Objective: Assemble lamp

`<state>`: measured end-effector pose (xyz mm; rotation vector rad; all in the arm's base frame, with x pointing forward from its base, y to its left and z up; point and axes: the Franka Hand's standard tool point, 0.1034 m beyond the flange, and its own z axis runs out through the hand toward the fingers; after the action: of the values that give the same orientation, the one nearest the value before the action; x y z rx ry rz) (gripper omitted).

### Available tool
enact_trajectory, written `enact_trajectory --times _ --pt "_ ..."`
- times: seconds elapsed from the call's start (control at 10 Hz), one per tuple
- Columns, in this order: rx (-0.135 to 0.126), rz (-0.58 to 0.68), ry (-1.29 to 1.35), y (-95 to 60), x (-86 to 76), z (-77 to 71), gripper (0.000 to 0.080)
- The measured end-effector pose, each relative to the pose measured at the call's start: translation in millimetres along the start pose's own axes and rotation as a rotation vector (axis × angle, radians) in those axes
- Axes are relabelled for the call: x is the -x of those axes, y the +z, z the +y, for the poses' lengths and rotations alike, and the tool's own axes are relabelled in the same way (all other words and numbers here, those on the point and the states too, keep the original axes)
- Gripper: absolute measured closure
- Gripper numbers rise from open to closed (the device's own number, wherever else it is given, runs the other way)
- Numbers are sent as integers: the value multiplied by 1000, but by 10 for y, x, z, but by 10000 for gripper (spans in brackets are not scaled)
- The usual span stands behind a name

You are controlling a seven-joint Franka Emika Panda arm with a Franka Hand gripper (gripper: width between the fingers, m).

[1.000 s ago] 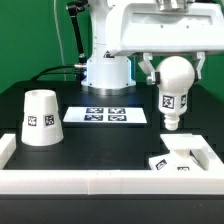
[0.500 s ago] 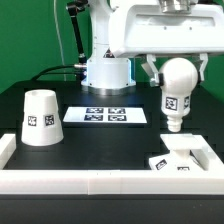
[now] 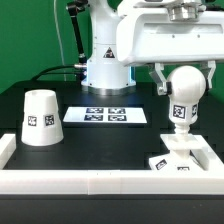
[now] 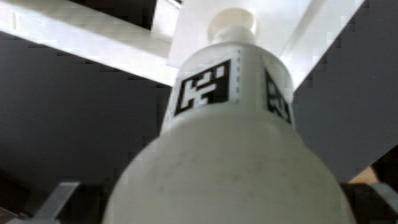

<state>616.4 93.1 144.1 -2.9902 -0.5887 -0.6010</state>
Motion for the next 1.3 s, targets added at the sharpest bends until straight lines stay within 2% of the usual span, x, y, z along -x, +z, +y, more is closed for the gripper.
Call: enact_trajectory --times 0.7,1.2,1.3 --pt "-9 -22 -1 144 105 -50 220" --pt "12 24 -4 178 150 -52 220" --pt "12 23 -4 179 151 -51 154"
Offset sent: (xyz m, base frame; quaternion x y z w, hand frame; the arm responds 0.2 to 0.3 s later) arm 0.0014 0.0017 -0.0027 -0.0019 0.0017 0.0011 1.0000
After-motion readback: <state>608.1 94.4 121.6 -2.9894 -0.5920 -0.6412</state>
